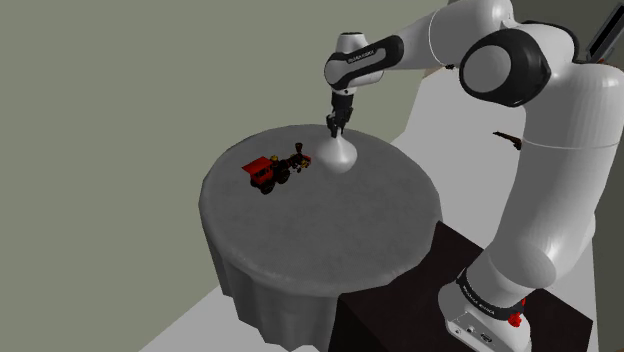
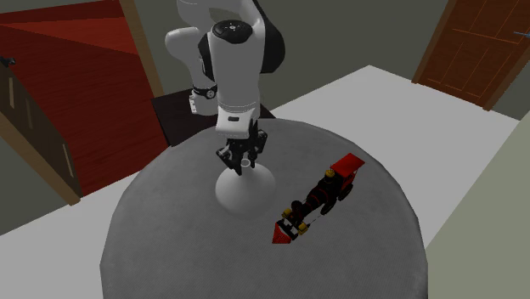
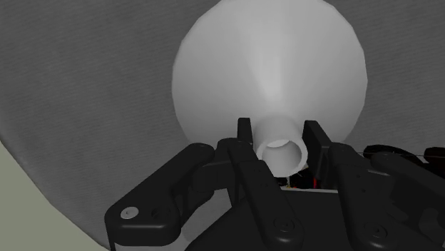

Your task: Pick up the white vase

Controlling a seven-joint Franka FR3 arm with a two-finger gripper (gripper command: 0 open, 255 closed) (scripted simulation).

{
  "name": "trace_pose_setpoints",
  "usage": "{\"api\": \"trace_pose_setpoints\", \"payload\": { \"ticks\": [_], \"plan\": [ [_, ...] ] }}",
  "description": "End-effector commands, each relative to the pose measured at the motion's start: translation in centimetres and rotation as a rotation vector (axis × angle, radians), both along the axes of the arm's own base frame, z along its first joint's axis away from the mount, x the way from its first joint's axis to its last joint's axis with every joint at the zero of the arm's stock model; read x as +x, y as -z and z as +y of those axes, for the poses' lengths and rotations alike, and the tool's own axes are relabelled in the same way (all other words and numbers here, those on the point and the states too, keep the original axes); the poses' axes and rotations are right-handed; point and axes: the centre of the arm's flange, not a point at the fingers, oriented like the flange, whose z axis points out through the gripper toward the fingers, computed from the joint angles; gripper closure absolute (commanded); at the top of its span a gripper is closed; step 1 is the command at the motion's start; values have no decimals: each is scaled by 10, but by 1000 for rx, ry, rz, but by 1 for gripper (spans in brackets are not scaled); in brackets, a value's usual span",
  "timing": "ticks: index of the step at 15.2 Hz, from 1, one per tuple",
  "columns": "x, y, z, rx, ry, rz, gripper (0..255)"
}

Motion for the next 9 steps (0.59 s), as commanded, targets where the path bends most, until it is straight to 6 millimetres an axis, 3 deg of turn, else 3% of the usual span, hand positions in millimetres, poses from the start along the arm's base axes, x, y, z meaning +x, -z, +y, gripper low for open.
{"api": "trace_pose_setpoints", "payload": {
  "ticks": [1,7,9],
  "plan": [
    [1,-12,-1,0,0,-1,255],
    [1,-44,-1,0,0,-1,255],
    [1,-45,-1,0,0,-1,255]
  ]
}}
